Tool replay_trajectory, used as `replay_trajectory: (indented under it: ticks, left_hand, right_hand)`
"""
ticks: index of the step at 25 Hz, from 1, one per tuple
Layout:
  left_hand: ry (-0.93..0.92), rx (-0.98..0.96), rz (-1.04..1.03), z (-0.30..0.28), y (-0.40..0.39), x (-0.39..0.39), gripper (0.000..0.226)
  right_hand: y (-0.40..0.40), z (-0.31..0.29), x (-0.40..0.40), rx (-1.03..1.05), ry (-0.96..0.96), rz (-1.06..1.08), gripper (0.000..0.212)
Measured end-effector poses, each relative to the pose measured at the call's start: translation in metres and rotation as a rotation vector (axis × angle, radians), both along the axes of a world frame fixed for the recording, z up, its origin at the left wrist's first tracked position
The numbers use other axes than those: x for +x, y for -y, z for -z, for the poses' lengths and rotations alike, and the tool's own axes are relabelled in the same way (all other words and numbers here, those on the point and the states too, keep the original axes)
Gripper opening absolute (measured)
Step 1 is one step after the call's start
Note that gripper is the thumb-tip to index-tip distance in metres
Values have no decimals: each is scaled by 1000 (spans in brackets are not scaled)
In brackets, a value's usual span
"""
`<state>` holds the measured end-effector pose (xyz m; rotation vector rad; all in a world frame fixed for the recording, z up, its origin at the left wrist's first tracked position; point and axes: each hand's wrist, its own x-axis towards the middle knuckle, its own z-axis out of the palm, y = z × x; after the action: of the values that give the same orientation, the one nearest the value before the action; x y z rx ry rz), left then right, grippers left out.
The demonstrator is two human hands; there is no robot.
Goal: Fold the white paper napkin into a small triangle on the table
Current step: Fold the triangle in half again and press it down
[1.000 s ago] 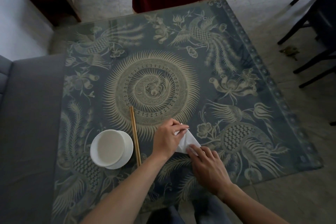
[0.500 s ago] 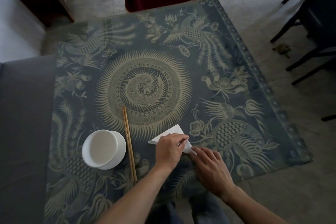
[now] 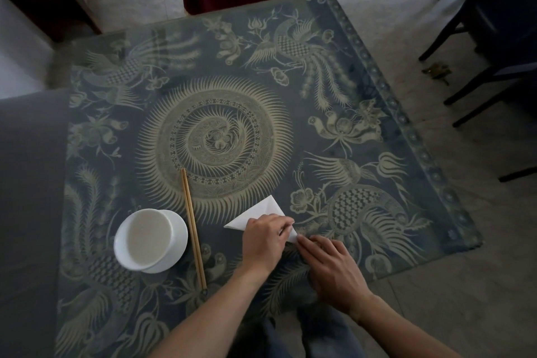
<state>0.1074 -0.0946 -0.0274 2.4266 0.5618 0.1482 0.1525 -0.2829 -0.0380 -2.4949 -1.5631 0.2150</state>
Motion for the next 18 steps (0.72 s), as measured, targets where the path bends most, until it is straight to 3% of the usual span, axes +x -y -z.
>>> replay_trajectory:
  ticks: [5, 9, 12, 15, 18]
  left_hand:
    - [-29, -2, 131, 0, 7, -8, 34]
    - [28, -137, 95, 2, 3, -30, 38]
    - [30, 54, 103, 6, -13, -46, 35]
    - [-21, 236, 244, 9, -28, -55, 35]
    - [-152, 316, 352, 12, -38, -63, 49]
  right_hand:
    - [2, -1, 2, -3, -44, 7, 59]
    - [3, -4, 3, 1, -59, -11, 58]
    - [6, -7, 5, 9, -90, 43, 58]
    - [6, -9, 8, 74, -84, 186, 39]
    - [-1, -12, 7, 119, -67, 187, 41]
